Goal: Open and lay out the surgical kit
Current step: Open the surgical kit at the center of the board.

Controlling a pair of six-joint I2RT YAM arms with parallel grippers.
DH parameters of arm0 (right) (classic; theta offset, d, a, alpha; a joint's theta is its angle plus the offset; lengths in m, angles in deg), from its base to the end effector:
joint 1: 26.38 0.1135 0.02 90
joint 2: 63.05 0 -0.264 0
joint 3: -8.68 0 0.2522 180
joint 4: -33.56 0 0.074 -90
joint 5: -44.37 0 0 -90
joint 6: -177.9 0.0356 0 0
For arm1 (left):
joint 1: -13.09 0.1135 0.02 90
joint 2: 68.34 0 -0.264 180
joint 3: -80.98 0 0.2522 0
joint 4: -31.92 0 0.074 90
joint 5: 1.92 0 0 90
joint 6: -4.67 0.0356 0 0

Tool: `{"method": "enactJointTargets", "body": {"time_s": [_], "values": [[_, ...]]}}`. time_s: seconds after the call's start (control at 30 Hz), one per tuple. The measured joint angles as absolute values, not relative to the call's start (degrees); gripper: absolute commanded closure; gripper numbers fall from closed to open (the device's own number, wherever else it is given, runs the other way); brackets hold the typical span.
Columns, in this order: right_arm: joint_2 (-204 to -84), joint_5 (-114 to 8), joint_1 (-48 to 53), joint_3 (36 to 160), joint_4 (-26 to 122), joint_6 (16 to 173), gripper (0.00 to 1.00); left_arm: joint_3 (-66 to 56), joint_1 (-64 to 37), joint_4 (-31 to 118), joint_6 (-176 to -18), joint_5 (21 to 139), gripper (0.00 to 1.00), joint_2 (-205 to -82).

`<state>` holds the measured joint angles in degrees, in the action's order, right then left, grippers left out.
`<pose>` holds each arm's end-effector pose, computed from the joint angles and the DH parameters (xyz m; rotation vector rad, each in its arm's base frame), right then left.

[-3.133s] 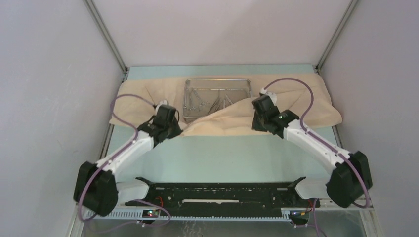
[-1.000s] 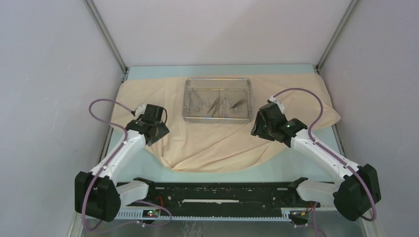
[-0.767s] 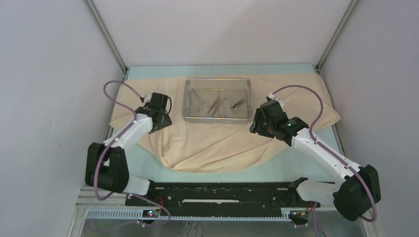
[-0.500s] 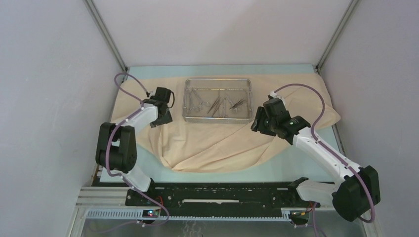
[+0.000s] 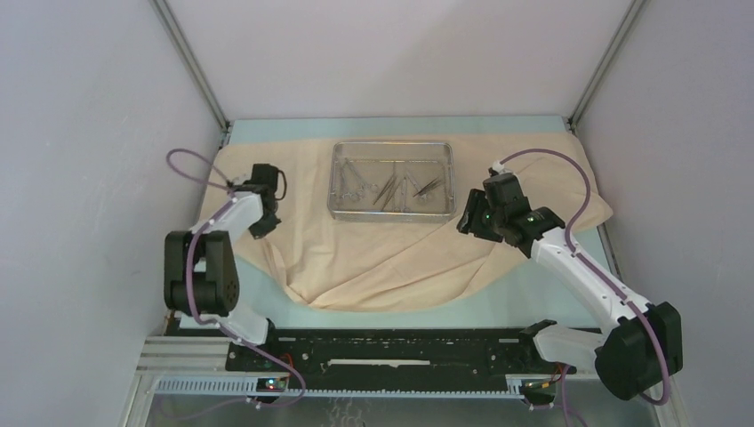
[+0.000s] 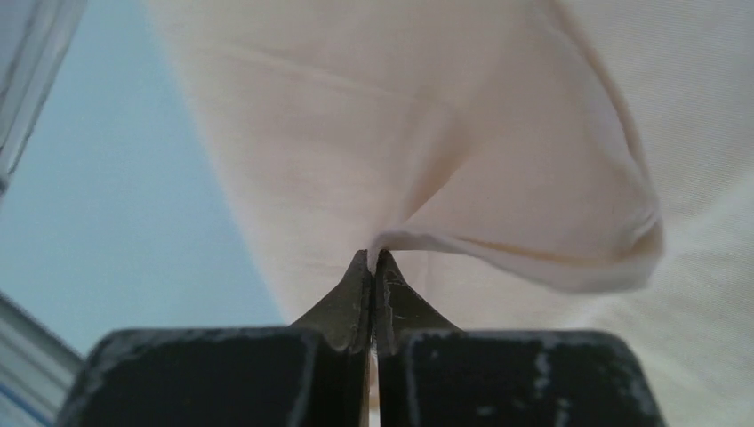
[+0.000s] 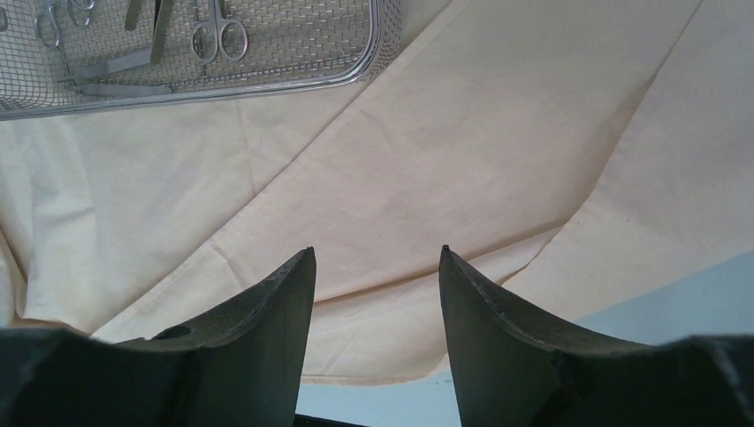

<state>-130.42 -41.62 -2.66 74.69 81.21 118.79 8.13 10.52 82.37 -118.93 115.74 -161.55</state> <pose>0.2229 0.0952 0.2685 0.1854 2.4465 0.3443 0.3063 0.0028 0.1897 -0.8115 2.5127 0.4789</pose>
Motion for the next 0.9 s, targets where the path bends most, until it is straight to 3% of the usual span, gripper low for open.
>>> {"method": "enactJointTargets", "body": {"time_s": [0.2, 0.4, 0.57, 0.67, 0.83, 0.9], "values": [[-128.1, -41.9, -2.8, 74.7, 81.5, 118.4, 0.38, 19.2, 22.5, 85.7, -124.0, 118.5, 0.98, -145.4], [-125.1, -42.3, -2.7, 74.7, 83.2, 118.4, 0.37, 29.8, 34.1, 88.7, -127.0, 118.4, 0.67, -133.0], [-122.7, -42.2, -2.7, 74.7, 85.4, 118.2, 0.37, 31.0, 36.3, 91.4, -129.9, 116.5, 0.63, -132.4], [-121.7, -41.8, -2.8, 74.7, 87.0, 118.0, 0.37, 31.1, 37.9, 92.8, -132.2, 115.7, 0.65, -129.6], [-120.5, -41.4, -3.6, 74.7, 89.3, 117.7, 0.37, 30.9, 38.8, 94.7, -133.4, 115.9, 0.83, -124.5], [-119.8, -41.4, -3.8, 74.7, 90.0, 117.6, 0.36, 30.9, 40.6, 95.1, -133.3, 115.7, 0.84, -124.7]]}}
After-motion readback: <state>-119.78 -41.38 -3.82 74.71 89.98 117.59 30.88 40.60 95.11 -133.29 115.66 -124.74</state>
